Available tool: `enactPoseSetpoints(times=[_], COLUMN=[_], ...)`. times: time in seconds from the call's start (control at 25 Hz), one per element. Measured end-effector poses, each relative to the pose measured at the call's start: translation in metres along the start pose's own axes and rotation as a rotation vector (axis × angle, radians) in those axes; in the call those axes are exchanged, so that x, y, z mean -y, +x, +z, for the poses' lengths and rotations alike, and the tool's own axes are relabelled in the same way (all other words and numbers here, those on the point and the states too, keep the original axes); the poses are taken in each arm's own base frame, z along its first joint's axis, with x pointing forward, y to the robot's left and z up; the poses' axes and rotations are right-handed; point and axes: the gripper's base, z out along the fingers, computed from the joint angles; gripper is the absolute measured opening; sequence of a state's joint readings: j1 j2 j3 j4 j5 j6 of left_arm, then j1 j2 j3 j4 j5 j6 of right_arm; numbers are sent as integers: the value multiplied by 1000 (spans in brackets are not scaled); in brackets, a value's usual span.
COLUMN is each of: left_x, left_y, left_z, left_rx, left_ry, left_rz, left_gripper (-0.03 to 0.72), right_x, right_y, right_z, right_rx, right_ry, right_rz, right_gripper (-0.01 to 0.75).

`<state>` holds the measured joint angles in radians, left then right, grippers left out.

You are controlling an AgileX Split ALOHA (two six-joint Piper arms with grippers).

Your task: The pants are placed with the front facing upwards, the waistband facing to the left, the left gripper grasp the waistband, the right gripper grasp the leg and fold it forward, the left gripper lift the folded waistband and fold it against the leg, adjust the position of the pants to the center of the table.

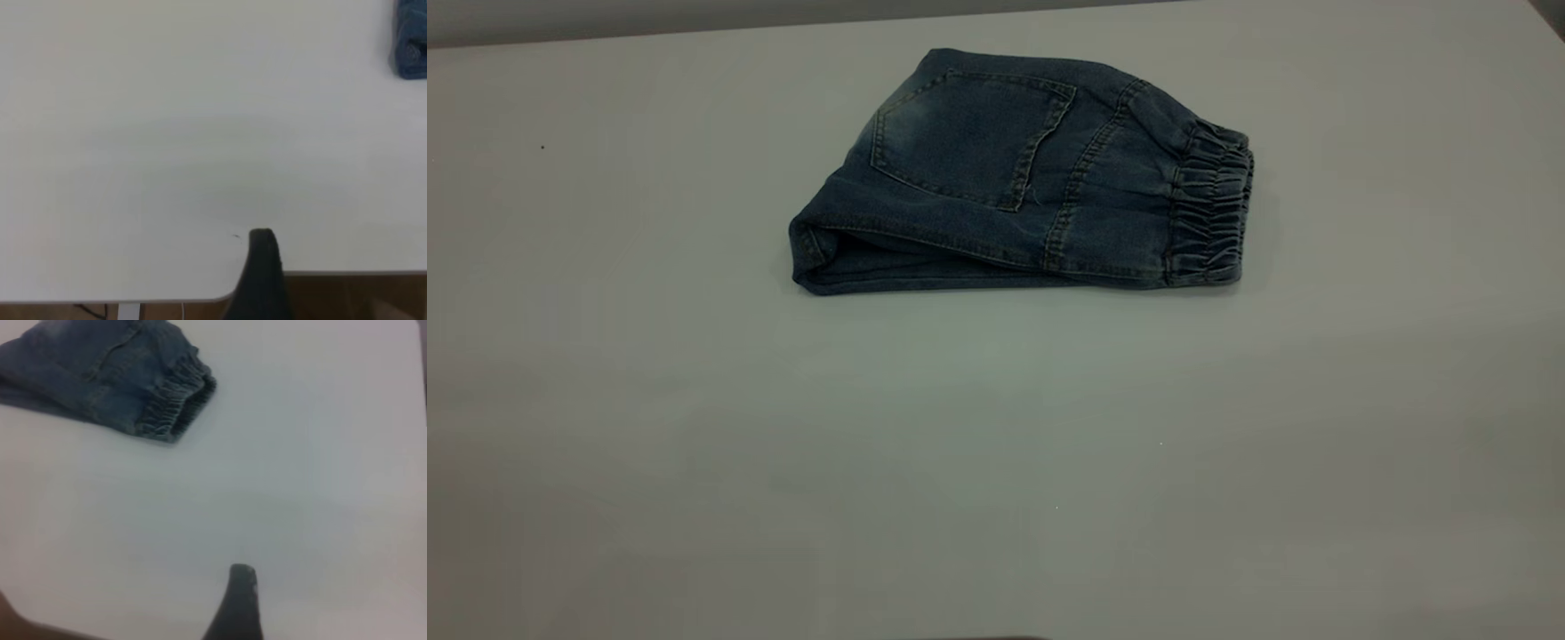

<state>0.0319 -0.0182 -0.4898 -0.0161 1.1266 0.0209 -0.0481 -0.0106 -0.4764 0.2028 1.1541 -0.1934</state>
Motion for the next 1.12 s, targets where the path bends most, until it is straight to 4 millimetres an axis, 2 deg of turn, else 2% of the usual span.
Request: enactPoseSetpoints(times=[0.64, 1.12], left_x=[0, 0], left_y=[0, 0], left_z=[0, 0], left_rx=[-1, -1], left_ry=[0, 0], left_rz=[-1, -1], left_gripper=[554, 554], right_x=[-1, 7], right_y=[0, 1], right_z=[0, 0], right_rx=[1, -3], right_ry=[0, 88], right_rz=[6, 101], right_gripper=[580, 580])
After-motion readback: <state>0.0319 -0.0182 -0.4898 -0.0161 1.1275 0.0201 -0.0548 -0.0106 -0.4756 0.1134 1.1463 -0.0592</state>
